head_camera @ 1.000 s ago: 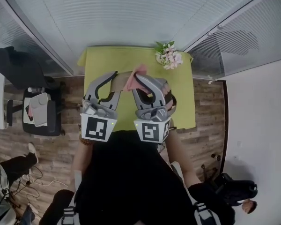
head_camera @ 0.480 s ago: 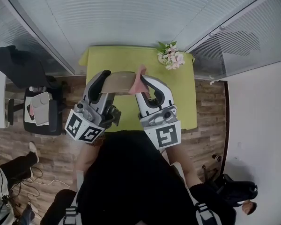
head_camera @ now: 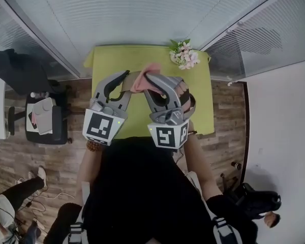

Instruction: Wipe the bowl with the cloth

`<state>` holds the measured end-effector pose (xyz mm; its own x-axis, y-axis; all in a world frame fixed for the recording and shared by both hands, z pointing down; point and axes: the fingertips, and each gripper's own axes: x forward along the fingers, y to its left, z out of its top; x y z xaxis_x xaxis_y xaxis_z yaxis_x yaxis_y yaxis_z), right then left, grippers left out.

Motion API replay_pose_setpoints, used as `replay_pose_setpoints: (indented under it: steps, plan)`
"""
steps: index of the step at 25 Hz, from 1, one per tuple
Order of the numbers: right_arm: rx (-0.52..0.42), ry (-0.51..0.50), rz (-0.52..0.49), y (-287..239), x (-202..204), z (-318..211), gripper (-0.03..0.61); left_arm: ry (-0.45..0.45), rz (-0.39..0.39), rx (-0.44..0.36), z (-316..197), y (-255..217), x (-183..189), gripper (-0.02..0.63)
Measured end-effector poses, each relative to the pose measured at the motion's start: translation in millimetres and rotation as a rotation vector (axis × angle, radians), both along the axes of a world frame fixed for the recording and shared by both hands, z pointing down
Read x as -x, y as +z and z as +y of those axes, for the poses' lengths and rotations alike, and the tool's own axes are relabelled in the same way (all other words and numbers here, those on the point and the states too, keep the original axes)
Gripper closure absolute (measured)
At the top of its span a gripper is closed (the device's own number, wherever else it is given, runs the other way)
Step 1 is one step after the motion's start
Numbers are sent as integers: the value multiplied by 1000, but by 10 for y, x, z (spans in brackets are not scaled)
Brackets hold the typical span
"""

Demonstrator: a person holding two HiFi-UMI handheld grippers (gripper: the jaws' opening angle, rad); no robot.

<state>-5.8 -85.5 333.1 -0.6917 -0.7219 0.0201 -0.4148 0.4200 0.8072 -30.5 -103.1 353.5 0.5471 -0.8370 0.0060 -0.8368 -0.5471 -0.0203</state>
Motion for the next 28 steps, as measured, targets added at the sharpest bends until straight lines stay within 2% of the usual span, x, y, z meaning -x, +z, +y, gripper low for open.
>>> replay_pose_setpoints:
  steps: [4,7,9,10,11,12,13,15,17,18,19,20,21,24,28]
  plan:
    - [188,-22,-277,-117,-116,-46,551,1,281,22,33,-131,149,552]
    - [296,-35,-482,-212,-165,-12,548,63,579,57,48,-177,236,551]
    - [338,-62,-558,-258,-150,3,543,91,753,93,42,-127,279,548]
    - [360,-67,-560,-224,-143,-14,541,95,794,120,24,-56,281,544]
    - [382,-58,-531,-138,-143,-56,540,101,785,159,-5,58,256,536]
    - [398,-32,-464,-1,-158,-120,540,117,721,214,-41,220,195,528]
    - [401,8,-358,172,-182,-190,543,143,616,286,-71,422,103,527]
    - [331,70,-88,506,-200,-266,548,188,385,426,-94,826,-81,522]
    - [223,72,150,753,-153,-219,548,158,184,462,-98,1086,-152,523]
    - [193,63,213,831,-123,-179,548,130,90,456,-97,1181,-163,549]
    - [188,58,234,878,-102,-147,548,107,20,451,-96,1257,-169,569]
    - [196,60,222,897,-94,-131,548,91,1,454,-96,1296,-168,572]
    - [212,66,184,888,-97,-127,548,81,42,463,-100,1289,-154,578]
    - [277,70,-26,736,-93,-178,541,45,270,452,-157,1109,-38,584]
    - [306,77,-272,558,-103,-223,537,-17,567,426,-209,909,153,581]
